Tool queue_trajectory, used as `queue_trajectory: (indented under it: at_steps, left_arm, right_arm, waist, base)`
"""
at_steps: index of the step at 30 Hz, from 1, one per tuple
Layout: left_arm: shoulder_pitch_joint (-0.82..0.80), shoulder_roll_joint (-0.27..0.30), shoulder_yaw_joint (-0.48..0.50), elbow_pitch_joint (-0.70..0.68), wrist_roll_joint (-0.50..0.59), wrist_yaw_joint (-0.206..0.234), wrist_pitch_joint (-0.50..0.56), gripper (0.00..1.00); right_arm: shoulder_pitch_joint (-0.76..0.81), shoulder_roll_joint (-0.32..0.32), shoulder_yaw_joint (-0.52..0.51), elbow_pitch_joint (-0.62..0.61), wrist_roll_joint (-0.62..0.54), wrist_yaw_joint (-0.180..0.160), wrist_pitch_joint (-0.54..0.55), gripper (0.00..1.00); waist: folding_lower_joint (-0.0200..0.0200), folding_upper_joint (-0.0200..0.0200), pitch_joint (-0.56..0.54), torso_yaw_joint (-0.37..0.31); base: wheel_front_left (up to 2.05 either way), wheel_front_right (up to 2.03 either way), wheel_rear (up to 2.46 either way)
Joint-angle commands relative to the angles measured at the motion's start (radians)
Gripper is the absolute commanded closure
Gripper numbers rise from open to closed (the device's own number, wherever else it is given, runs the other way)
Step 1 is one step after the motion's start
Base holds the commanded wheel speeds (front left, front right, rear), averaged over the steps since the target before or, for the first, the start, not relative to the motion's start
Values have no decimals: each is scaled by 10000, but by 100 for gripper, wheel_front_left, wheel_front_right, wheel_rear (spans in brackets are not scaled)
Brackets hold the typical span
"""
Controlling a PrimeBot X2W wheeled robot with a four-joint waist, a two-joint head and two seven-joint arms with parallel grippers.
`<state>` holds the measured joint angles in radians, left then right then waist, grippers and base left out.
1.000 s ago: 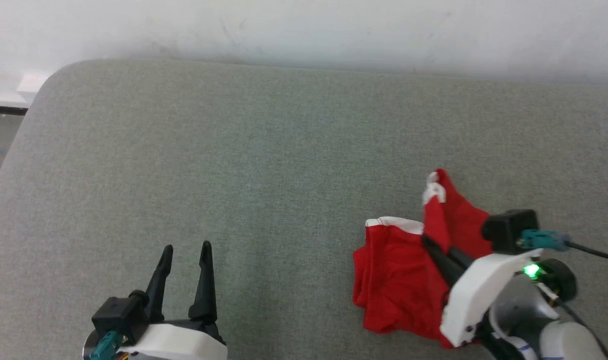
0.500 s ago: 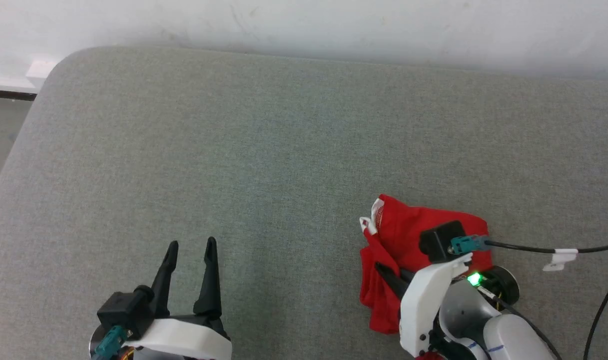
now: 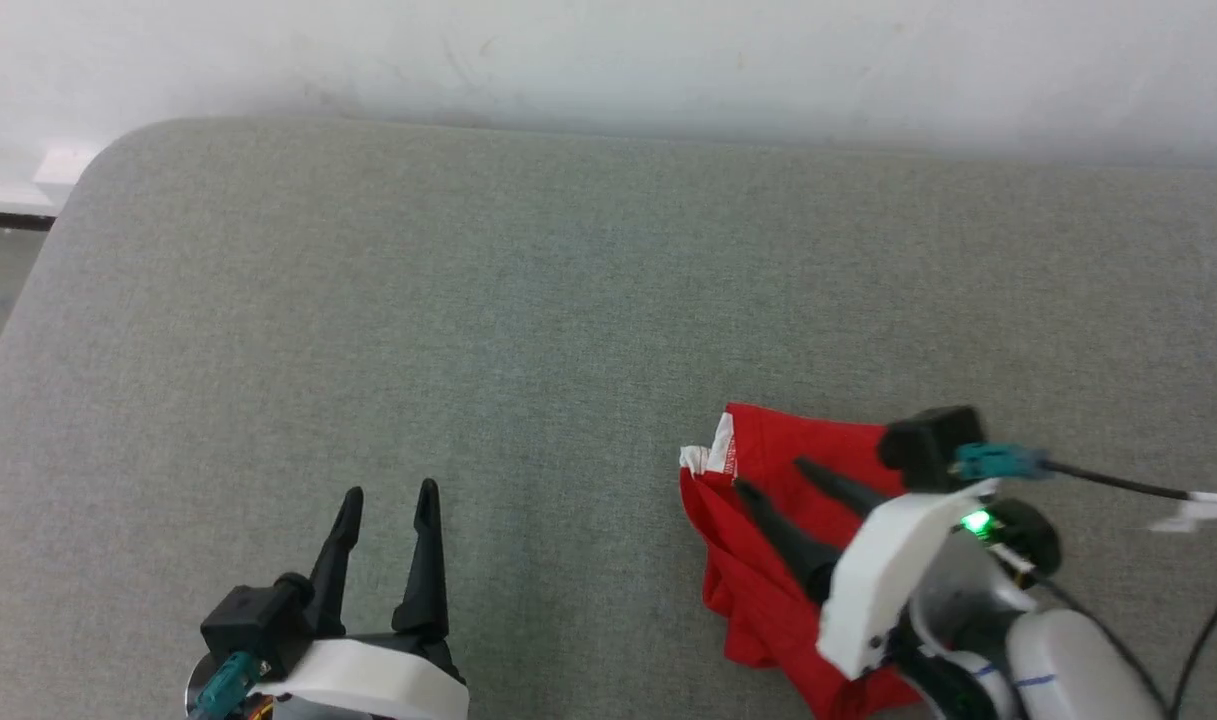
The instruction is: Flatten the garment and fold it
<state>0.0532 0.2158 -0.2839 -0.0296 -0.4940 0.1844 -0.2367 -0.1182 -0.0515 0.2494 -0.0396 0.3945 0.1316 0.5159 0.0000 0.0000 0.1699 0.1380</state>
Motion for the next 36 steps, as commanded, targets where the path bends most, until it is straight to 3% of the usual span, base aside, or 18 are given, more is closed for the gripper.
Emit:
queue_trajectory:
  at_steps: [1, 6, 12, 18, 26, 27, 28, 29, 30, 31, 36]
  left_arm:
    - [-51, 1, -3, -11, -47, 0, -2, 0]
    - [8, 48, -27, -156, -10, 44, -10, 0]
    - [9, 152, -36, -291, 32, 73, 0, 0]
    - [-75, 257, -44, -388, 53, 96, 92, 0]
    - [-174, 426, -89, -569, 136, 128, 229, 0]
    - [-187, 446, -100, -592, 155, 120, 224, 0]
    - [-200, 464, -124, -616, 169, 96, 219, 0]
    - [-211, 477, -145, -639, 180, 72, 208, 0]
    - [-219, 484, -163, -657, 190, 54, 197, 0]
    - [-221, 494, -187, -669, 200, 32, 188, 0]
    - [-192, 522, -233, -725, 230, -10, 126, 0]
  right_arm:
    - [108, 12, -140, -149, 9, -9, -81, 0]
    - [846, 12, -1507, -1370, -695, -9, -186, 0]
    - [2024, 12, -2704, -1841, -1257, -9, 206, 0]
    - [2114, 12, -2725, -1189, -988, -9, 139, 0]
    - [1505, 12, -2476, 616, -549, -9, -147, 0]
    - [1404, 12, -2431, 866, -516, -9, -163, 4]
    - [1300, 12, -2394, 1088, -480, -9, -203, 50]
    - [1197, 12, -2401, 1294, -407, -9, -281, 65]
    - [1098, 12, -2367, 1465, -428, -9, -347, 89]
    - [1004, 12, -2330, 1594, -495, -9, -424, 100]
    - [716, 12, -2332, 1757, -655, -9, -662, 100]
  waist:
    - [0, 0, -42, -47]
    - [0, 0, -7, -98]
    - [0, 0, 155, -151]
    - [0, 0, 274, -168]
    - [0, 0, 254, -74]
    - [0, 0, 240, -61]
    - [0, 0, 224, -51]
    - [0, 0, 206, -45]
    - [0, 0, 186, -39]
    - [0, 0, 162, -37]
    - [0, 0, 80, -123]
  base:
    - [0, 0, 0]
    - [0, 0, 0]
    - [0, 0, 0]
    - [0, 0, 0]
    - [0, 0, 0]
    - [0, 0, 0]
    - [0, 0, 0]
    - [0, 0, 0]
    - [0, 0, 0]
    - [0, 0, 0]
    - [0, 0, 0]
